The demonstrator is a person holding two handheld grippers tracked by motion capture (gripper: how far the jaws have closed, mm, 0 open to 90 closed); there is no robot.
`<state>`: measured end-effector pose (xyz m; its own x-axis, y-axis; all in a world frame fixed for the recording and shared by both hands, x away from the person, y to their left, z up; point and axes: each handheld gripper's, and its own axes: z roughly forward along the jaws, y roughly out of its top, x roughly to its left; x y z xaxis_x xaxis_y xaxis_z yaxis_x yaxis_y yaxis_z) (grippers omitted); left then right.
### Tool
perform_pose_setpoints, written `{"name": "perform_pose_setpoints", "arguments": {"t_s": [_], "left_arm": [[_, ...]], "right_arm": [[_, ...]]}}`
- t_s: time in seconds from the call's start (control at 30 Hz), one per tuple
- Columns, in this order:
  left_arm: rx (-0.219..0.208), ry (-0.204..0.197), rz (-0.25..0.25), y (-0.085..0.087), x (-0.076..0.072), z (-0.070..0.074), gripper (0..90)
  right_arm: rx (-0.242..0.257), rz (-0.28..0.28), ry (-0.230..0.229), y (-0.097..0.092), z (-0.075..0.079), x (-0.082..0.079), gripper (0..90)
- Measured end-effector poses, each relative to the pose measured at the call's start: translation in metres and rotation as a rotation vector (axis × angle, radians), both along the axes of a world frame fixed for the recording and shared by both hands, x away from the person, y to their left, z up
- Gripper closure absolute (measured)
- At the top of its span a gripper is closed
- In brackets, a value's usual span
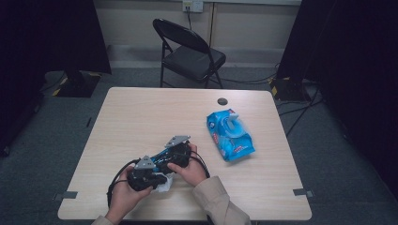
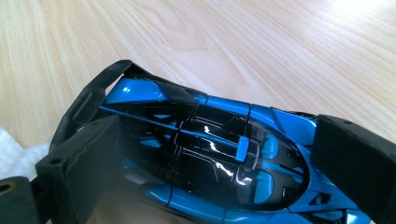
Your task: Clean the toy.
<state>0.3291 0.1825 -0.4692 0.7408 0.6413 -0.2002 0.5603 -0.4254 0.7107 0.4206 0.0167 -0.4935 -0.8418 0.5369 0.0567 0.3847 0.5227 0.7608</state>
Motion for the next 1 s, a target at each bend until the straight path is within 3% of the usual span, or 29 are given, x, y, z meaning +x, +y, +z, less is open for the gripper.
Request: {"name": "perform_pose_setpoints", "arguments": {"t_s": [0.43,0.73,1.0], "left_arm": [[-0.047,-0.022,0.040,0.022,0.002,0.018,85.1],[-0.095,-0.055,0.107,0.044,0.006,0.031,85.1],[-0.123,-0.083,0.210,0.073,0.012,0.034,85.1]], "right_arm": [[-0.001,-0.002,0.003,0.000,0.000,0.000,2.1],[0.000,-0.001,-0.001,0.000,0.000,0.000,2.1],[-0.001,0.000,-0.001,0.001,0.000,0.000,2.1]]}}
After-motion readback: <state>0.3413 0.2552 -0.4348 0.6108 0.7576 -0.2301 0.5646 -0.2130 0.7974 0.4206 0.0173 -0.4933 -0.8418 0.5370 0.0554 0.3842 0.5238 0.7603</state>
